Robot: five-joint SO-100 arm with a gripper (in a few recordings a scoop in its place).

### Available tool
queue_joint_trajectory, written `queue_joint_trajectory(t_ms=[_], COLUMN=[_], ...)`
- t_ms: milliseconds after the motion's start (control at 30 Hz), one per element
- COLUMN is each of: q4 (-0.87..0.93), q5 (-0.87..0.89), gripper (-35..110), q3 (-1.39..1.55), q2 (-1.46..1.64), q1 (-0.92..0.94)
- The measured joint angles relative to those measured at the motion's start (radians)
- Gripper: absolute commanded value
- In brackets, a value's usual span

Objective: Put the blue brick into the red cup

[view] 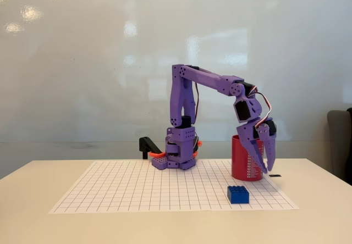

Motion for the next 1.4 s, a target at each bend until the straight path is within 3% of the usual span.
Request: queue_joint_trajectory(t_ms=[200, 533, 1000, 1400], q4=[-0.058, 0.021, 0.265, 0.305], q5=[0.218, 0.583, 0.632, 0.695], gripper=[0, 0, 1, 9], q3=[0.015, 0.166, 0.048, -0.095], q2=[0.011, 0.12, -0.014, -0.075], q1=[0.087, 0.153, 0.163, 0.202])
